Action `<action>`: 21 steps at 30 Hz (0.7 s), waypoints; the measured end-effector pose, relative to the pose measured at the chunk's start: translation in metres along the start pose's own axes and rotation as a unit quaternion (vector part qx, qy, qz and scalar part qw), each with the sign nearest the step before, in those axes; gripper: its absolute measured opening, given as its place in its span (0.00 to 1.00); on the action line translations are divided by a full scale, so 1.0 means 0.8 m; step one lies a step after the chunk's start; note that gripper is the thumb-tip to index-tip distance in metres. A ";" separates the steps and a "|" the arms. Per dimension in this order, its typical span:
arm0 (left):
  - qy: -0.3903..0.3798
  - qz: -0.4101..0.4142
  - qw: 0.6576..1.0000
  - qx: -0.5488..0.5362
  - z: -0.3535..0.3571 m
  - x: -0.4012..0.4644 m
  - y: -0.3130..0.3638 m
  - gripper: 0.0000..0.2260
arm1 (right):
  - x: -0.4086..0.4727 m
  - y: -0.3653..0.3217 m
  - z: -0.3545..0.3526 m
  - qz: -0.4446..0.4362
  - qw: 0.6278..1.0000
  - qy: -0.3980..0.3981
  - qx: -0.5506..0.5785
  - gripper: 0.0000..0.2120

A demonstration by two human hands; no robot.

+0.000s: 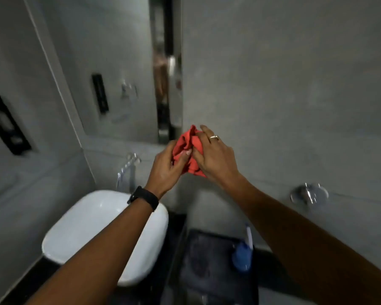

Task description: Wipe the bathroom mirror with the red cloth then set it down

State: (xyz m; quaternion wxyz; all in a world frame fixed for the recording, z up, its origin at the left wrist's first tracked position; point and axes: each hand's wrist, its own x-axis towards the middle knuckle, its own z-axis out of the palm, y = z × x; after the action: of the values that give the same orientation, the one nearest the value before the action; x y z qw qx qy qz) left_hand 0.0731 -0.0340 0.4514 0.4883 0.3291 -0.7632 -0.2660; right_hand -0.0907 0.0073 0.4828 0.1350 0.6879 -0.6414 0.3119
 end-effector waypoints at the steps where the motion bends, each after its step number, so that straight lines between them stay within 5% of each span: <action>1: -0.018 -0.025 1.000 0.001 0.022 -0.029 -0.020 0.10 | -0.040 0.016 0.017 0.003 1.000 -0.019 0.006 0.25; 5: -0.112 -0.102 0.988 0.029 0.090 -0.119 -0.085 0.05 | -0.162 0.058 0.084 0.066 0.991 -0.115 0.025 0.25; 12: -0.228 -0.206 0.947 0.096 0.216 -0.206 -0.207 0.14 | -0.289 0.133 0.254 0.193 0.949 -0.248 -0.008 0.21; 15: -0.286 -0.227 0.924 0.116 0.258 -0.222 -0.266 0.25 | -0.326 0.165 0.325 0.236 0.913 -0.332 -0.008 0.30; 18: -0.429 -0.275 0.822 0.255 0.275 -0.263 -0.310 0.40 | -0.382 0.181 0.361 0.265 0.850 -0.455 0.022 0.45; 21: -0.495 -0.333 0.750 0.284 0.268 -0.315 -0.324 0.47 | -0.445 0.172 0.364 0.264 0.839 -0.468 0.084 0.45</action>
State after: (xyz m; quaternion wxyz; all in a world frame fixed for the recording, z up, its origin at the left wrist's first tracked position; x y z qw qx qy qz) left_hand 0.0162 0.0093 0.0373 -0.1937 0.5083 -0.7802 -0.3089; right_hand -0.1428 0.1012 0.0149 -0.3270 0.5648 -0.7572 0.0288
